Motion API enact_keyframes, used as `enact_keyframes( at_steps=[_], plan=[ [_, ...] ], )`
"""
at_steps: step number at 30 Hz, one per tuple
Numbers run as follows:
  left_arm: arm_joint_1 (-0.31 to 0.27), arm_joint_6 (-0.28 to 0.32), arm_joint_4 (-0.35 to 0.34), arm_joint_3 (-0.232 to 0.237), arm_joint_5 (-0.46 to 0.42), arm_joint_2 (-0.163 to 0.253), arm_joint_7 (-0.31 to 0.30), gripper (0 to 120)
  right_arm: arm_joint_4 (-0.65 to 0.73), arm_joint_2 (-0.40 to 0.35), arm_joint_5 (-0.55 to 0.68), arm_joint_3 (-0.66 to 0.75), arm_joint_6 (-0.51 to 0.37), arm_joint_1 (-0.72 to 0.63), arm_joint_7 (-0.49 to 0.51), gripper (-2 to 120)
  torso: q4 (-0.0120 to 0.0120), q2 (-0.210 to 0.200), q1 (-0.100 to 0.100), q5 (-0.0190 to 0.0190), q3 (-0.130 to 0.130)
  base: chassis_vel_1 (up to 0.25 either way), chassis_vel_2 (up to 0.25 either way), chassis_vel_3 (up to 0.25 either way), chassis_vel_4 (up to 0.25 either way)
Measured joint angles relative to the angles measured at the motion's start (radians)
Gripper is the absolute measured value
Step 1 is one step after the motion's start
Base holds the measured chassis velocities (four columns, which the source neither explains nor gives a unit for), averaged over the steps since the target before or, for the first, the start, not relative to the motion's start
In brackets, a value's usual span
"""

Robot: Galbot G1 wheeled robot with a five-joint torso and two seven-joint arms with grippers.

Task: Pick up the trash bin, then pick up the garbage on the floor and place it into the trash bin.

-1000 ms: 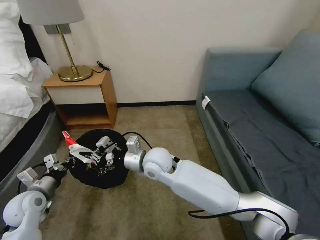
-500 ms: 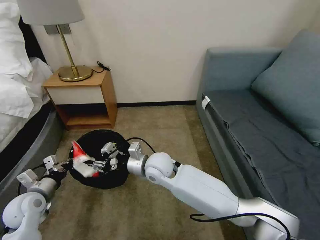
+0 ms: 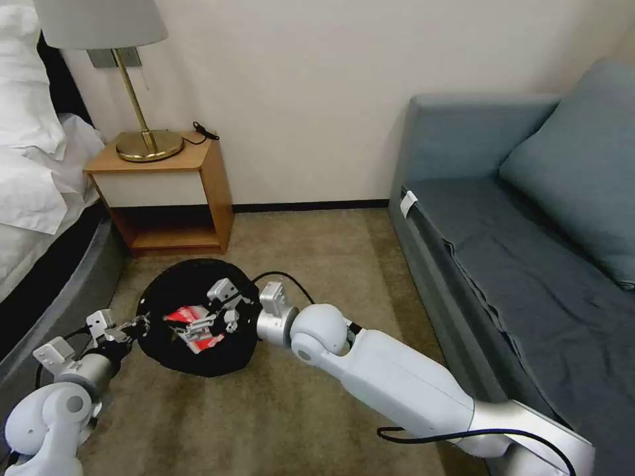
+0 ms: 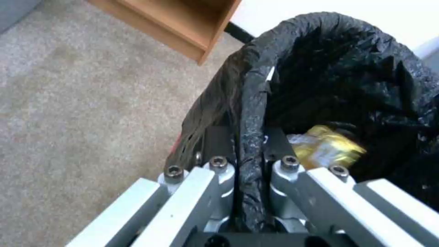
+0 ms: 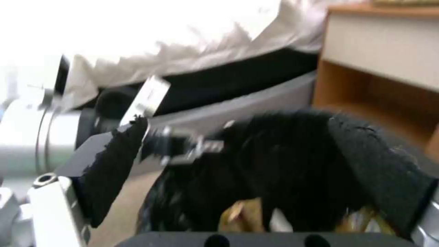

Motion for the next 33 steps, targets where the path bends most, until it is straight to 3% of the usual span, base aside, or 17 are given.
enact_keyframes(
  at_steps=[11,16,21,33],
  plan=[
    [0.030,0.042,0.015,0.002,-0.023,-0.009,-0.033,4,0.104,-0.035,-0.107,0.075,0.070,-0.090,0.152,100,-0.0002,0.000,0.000,0.0001,0.000,0.000,0.000,0.000,0.000],
    [0.051,0.062,0.010,-0.011,-0.028,-0.015,-0.067,4,0.146,-0.055,-0.124,0.098,0.083,-0.129,0.156,100,0.0002,0.000,0.000,0.0001,0.000,0.000,0.000,0.000,0.000],
    [0.043,0.063,0.032,0.006,-0.016,-0.021,-0.086,4,0.178,-0.067,-0.138,0.153,0.089,-0.182,0.153,100,-0.0001,0.000,0.000,0.0001,0.000,0.000,0.000,0.000,0.000],
    [0.016,0.049,0.089,0.033,0.016,-0.028,-0.082,4,0.247,-0.113,-0.168,0.273,0.095,-0.323,0.145,100,-0.0002,0.000,0.000,0.0003,0.000,0.000,0.000,0.000,0.000]
  ],
)
